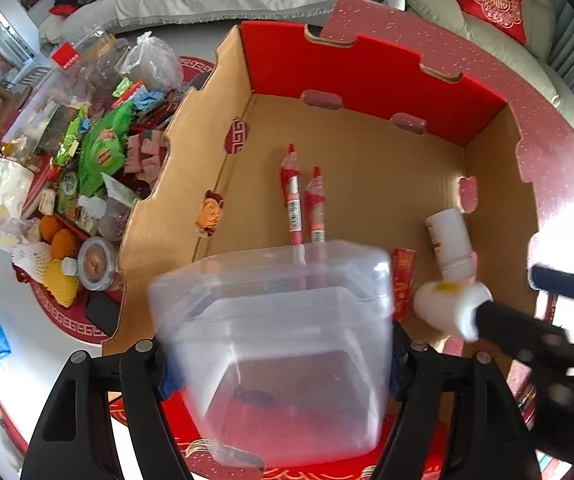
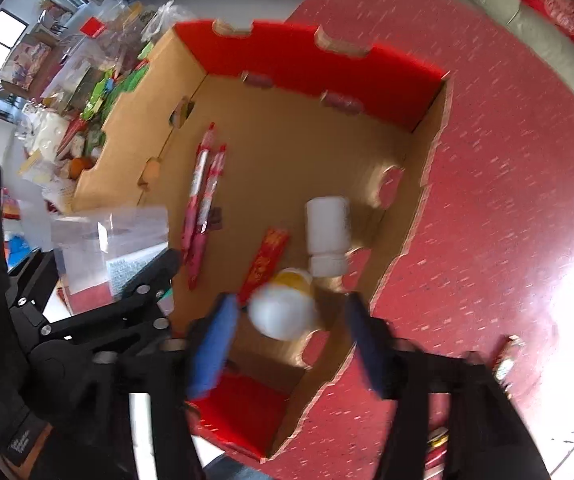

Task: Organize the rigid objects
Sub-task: 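Open both grippers to drop the clear box and bottle into the box, then move both grippers back over the pens on the table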

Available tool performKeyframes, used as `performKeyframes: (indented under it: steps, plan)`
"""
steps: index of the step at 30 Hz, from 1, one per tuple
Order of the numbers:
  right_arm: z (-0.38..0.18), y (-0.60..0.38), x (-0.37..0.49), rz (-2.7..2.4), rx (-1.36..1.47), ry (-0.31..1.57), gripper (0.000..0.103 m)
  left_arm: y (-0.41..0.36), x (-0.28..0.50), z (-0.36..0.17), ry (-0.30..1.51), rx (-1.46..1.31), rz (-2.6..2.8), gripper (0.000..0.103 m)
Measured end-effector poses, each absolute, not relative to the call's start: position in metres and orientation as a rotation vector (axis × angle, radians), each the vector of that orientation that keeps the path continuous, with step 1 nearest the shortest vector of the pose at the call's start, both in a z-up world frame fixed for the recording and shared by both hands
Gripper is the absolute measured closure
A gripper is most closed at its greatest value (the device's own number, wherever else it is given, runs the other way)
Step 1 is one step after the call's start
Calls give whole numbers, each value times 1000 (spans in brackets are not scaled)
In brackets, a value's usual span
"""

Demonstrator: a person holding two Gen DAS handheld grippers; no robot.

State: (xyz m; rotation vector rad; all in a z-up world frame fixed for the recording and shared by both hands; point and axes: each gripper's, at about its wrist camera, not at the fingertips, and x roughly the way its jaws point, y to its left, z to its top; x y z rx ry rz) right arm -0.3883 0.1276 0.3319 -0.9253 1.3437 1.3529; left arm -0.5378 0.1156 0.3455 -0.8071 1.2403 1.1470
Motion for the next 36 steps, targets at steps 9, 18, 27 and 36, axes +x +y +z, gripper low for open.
performKeyframes:
  steps: [9, 18, 27, 36]
  plan:
    - [359, 112, -359, 1352, -810, 1306, 13, 112, -543, 364, 1084, -854, 1198, 0]
    - [354, 49, -294, 1187, -644, 1420, 13, 110, -513, 383, 1074, -802, 1166, 0]
    - [331, -28, -230, 968, -504, 1519, 13, 96, -456, 393, 1139, -728, 1019, 0]
    - [295, -122, -175, 708, -377, 1644, 13, 46, -361, 381, 1239, -599, 738, 0]
